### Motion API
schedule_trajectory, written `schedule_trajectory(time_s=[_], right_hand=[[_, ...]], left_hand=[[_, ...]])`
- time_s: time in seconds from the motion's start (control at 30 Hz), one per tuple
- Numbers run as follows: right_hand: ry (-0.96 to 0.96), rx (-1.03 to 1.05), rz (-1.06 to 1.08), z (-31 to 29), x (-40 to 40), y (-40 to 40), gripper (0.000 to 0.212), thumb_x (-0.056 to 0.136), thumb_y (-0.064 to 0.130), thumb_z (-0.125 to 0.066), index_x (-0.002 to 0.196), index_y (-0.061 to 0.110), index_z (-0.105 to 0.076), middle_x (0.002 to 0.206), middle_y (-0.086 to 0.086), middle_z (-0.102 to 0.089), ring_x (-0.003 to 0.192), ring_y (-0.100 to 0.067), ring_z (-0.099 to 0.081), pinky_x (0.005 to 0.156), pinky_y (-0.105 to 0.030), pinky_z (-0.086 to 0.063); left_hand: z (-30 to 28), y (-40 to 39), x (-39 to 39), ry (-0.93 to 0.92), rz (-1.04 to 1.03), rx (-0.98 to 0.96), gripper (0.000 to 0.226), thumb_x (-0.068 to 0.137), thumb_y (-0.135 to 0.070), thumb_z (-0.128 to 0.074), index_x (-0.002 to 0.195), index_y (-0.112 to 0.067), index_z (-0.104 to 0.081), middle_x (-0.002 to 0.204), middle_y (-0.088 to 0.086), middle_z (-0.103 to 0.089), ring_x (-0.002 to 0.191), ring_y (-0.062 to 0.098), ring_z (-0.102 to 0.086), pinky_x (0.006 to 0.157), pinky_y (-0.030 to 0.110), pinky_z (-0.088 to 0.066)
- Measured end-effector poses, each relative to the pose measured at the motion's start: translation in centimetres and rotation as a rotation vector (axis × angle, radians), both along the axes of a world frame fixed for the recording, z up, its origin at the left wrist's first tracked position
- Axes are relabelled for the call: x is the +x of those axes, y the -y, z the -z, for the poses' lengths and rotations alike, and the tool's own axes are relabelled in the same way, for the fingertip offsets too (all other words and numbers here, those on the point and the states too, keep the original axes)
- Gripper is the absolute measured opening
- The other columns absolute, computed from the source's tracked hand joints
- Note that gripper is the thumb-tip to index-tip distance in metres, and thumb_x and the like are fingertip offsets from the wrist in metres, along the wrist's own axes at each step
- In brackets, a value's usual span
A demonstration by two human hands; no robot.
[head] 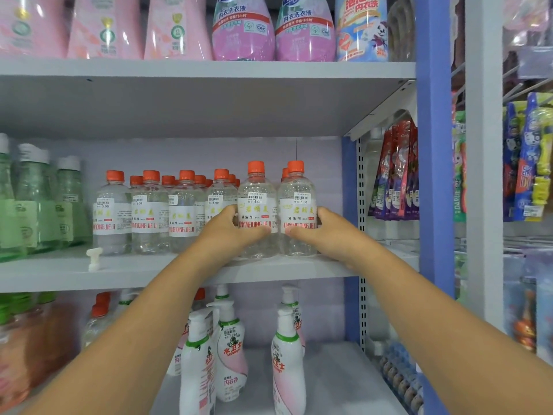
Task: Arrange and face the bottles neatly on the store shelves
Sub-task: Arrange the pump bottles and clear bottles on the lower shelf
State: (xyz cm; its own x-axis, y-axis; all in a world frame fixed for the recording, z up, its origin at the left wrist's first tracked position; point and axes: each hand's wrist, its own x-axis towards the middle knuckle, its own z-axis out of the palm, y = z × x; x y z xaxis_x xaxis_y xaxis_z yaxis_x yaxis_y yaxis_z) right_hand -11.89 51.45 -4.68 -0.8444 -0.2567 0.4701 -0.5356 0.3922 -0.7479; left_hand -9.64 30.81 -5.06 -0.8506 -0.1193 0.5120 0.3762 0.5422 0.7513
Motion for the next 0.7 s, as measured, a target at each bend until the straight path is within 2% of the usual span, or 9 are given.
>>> schedule_trajectory(time_s=[0.2,0.47,0.53,0.57,0.6,0.67,0.7], right_hand=[[0.015,-0.015,-0.004,0.0,-0.4,0.1,0.034,0.087,0.041,-0.078,0.112,0.035,-0.056,0.108,0.017,-0.067,0.097,-0.002,-0.064,0.078,-0.023,-0.051],[0.011,-0.003,0.024,0.2,-0.9,0.1,0.029,0.088,0.04,-0.077,0.109,0.037,-0.058,0.108,0.015,-0.069,0.097,-0.003,-0.065,0.082,-0.027,-0.054],[0.001,0.019,0.029,0.1,-0.4,0.2,0.024,0.088,0.039,-0.076,0.104,0.038,-0.058,0.107,0.014,-0.068,0.094,-0.002,-0.064,0.078,-0.024,-0.053],[-0.01,0.02,0.04,0.0,-0.3,0.2,0.027,0.088,0.041,-0.077,0.108,0.037,-0.058,0.109,0.013,-0.068,0.094,-0.002,-0.063,0.076,-0.023,-0.052],[-0.033,0.027,0.075,0.0,-0.3,0.3,0.04,0.086,0.044,-0.077,0.118,0.033,-0.057,0.115,0.012,-0.067,0.096,-0.003,-0.064,0.077,-0.024,-0.051],[-0.18,-0.004,0.247,0.6,0.3,0.5,0.07,0.086,0.049,-0.075,0.143,0.021,-0.046,0.13,0.009,-0.059,0.112,-0.009,-0.06,0.091,-0.031,-0.051],[-0.334,-0.058,0.318,1.5,1.0,0.6,0.072,0.089,0.045,-0.072,0.148,0.017,-0.043,0.135,0.004,-0.055,0.12,-0.013,-0.057,0.1,-0.035,-0.049]], left_hand=[[0.0,0.0,0.2,0.009,-0.011,-0.007,0.045,0.086,-0.04,-0.078,0.124,-0.028,-0.058,0.108,-0.013,-0.069,0.093,0.003,-0.065,0.066,0.02,-0.045],[0.0,0.2,0.0,0.015,0.013,0.008,0.047,0.085,-0.039,-0.078,0.125,-0.027,-0.058,0.11,-0.011,-0.07,0.096,0.006,-0.067,0.069,0.022,-0.048],[-0.2,0.0,0.1,0.019,0.004,-0.002,0.049,0.084,-0.041,-0.08,0.125,-0.027,-0.058,0.112,-0.011,-0.07,0.097,0.006,-0.067,0.071,0.022,-0.049],[-0.3,-0.2,0.2,0.013,-0.013,-0.016,0.054,0.082,-0.045,-0.081,0.127,-0.028,-0.056,0.116,-0.01,-0.07,0.101,0.007,-0.067,0.074,0.023,-0.05],[-0.2,-0.4,0.6,-0.009,-0.048,-0.055,0.065,0.08,-0.05,-0.081,0.133,-0.029,-0.052,0.123,-0.009,-0.067,0.109,0.01,-0.066,0.08,0.025,-0.052],[0.7,-0.7,2.6,-0.126,-0.145,-0.149,0.095,0.079,-0.065,-0.074,0.155,-0.029,-0.029,0.147,-0.007,-0.051,0.131,0.013,-0.054,0.099,0.033,-0.049],[1.8,-0.4,4.0,-0.222,-0.155,-0.162,0.1,0.081,-0.067,-0.07,0.159,-0.032,-0.019,0.152,-0.008,-0.044,0.133,0.01,-0.049,0.104,0.033,-0.046]])
